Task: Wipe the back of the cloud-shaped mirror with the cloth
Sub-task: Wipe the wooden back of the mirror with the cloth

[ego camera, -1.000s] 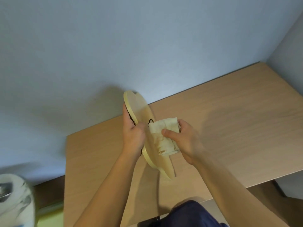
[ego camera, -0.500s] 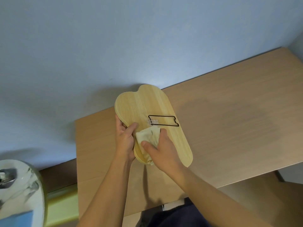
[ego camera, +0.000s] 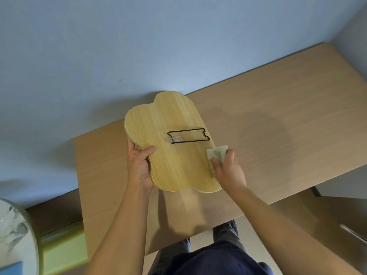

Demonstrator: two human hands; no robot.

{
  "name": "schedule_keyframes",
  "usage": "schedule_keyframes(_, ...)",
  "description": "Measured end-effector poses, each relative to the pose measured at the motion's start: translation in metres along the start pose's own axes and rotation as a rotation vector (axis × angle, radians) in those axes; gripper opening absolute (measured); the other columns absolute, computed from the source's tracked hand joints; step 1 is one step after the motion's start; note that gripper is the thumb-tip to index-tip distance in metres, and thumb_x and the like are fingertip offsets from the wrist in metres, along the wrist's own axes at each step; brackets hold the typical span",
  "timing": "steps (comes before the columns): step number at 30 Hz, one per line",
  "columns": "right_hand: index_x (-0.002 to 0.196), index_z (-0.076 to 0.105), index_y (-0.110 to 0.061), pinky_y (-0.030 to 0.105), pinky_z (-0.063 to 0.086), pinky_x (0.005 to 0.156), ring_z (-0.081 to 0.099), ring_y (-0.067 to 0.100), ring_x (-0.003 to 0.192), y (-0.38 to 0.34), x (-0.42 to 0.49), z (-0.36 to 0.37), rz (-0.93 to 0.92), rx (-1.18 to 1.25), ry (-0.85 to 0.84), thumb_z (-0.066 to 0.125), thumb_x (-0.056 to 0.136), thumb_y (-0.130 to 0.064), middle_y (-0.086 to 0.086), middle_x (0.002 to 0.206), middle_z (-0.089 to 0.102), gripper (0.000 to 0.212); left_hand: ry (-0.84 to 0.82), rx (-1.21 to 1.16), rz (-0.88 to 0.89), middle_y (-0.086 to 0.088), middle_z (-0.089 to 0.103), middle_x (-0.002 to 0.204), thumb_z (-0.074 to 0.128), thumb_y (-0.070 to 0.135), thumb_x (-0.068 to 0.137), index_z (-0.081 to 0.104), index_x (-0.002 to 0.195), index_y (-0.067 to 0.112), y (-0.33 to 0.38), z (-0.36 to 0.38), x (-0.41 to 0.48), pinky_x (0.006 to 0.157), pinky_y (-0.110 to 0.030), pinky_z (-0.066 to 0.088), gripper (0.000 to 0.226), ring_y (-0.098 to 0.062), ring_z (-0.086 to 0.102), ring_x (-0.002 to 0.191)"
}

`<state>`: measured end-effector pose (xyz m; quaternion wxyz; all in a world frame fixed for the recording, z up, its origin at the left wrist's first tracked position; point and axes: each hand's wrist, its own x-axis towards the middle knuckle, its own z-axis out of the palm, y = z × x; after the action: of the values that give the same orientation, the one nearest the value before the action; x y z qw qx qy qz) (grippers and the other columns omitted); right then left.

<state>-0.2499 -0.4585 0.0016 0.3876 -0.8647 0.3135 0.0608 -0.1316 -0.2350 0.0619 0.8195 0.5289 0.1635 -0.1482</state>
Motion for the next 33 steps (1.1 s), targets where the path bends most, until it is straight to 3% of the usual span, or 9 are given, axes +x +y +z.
schedule_keyframes(5,0.13,0.036,-0.001,0.044,0.049,0.072,0.06,0.042,0.097,0.02,0.015,-0.027,0.131,-0.134,0.014,0.053,0.103,-0.027,0.028,0.122,0.056,0.041,0.0,-0.021,0.002,-0.013,0.06,0.155,0.061,-0.018,0.084,0.053,0.155,0.029,-0.002,-0.002,0.001,0.113,-0.063,0.046,0.086,-0.038,0.055,0.141)
schedule_keyframes(7,0.127,0.037,0.0,0.046,0.053,0.072,0.062,0.042,0.093,-0.003,0.005,-0.031,0.058,-0.057,0.028,0.055,0.102,-0.025,0.027,0.115,0.06,0.04,0.002,-0.022,0.003,-0.014,0.059,0.155,0.061,-0.018,0.084,0.053,0.155,0.028,-0.002,-0.002,0.001,0.113,-0.063,0.046,0.085,-0.039,0.055,0.141)
schedule_keyframes(10,0.115,0.037,-0.022,0.042,0.059,0.064,0.069,0.027,0.077,-0.065,-0.033,-0.021,-0.079,0.238,-0.073,0.059,0.098,-0.035,0.01,0.097,0.067,0.031,0.015,-0.018,0.002,-0.012,0.061,0.154,0.06,-0.018,0.086,0.051,0.156,0.029,-0.002,0.0,0.0,0.113,-0.062,0.047,0.085,-0.037,0.058,0.139)
schedule_keyframes(12,0.118,0.036,-0.026,0.039,0.058,0.069,0.068,0.02,0.084,-0.1,-0.061,-0.002,-0.184,0.31,-0.189,0.058,0.096,-0.041,0.003,0.105,0.065,0.034,0.02,-0.031,0.002,-0.013,0.06,0.155,0.057,-0.02,0.086,0.05,0.157,0.027,-0.002,0.001,0.0,0.119,-0.063,0.041,0.086,-0.04,0.054,0.144)
schedule_keyframes(15,0.134,0.036,-0.01,0.044,0.057,0.078,0.066,0.03,0.098,-0.117,-0.08,0.023,-0.309,0.168,-0.222,0.054,0.101,-0.041,0.011,0.124,0.058,0.048,0.018,-0.024,-0.005,-0.013,0.06,0.156,0.055,-0.02,0.087,0.048,0.158,0.027,-0.002,0.003,0.001,0.121,-0.066,0.036,0.086,-0.04,0.052,0.145)
schedule_keyframes(22,0.125,0.037,-0.01,0.041,0.053,0.061,0.069,0.033,0.081,-0.029,-0.042,0.008,-0.054,0.07,-0.079,0.044,0.104,-0.048,0.006,0.1,0.062,0.044,0.021,0.016,0.003,0.001,0.075,0.132,0.057,-0.02,0.087,0.054,0.154,0.028,0.0,0.004,-0.001,0.102,-0.054,0.058,0.083,-0.024,0.071,0.119)
schedule_keyframes(25,0.123,0.037,-0.01,0.039,0.051,0.058,0.062,0.029,0.071,0.008,-0.026,0.001,-0.045,0.009,-0.028,0.045,0.104,-0.046,0.012,0.101,0.063,0.042,0.023,0.011,0.006,-0.001,0.072,0.138,0.058,-0.019,0.086,0.055,0.153,0.03,-0.002,0.002,-0.001,0.11,-0.059,0.05,0.082,-0.027,0.067,0.125)
schedule_keyframes(29,0.124,0.038,-0.008,0.047,0.055,0.069,0.063,0.038,0.088,0.037,-0.003,-0.016,0.059,-0.099,0.01,0.048,0.104,-0.04,0.02,0.114,0.062,0.039,0.001,-0.005,0.011,-0.007,0.065,0.15,0.059,-0.018,0.085,0.053,0.155,0.03,-0.003,0.001,-0.001,0.111,-0.061,0.05,0.085,-0.029,0.065,0.128)
schedule_keyframes(33,0.121,0.039,-0.002,0.042,0.049,0.064,0.062,0.038,0.083,0.014,0.005,-0.028,0.033,-0.047,0.109,0.056,0.102,-0.031,0.025,0.111,0.063,0.039,0.005,-0.012,0.006,-0.007,0.065,0.15,0.059,-0.018,0.086,0.052,0.156,0.029,-0.004,-0.001,0.0,0.112,-0.063,0.048,0.084,-0.036,0.06,0.138)
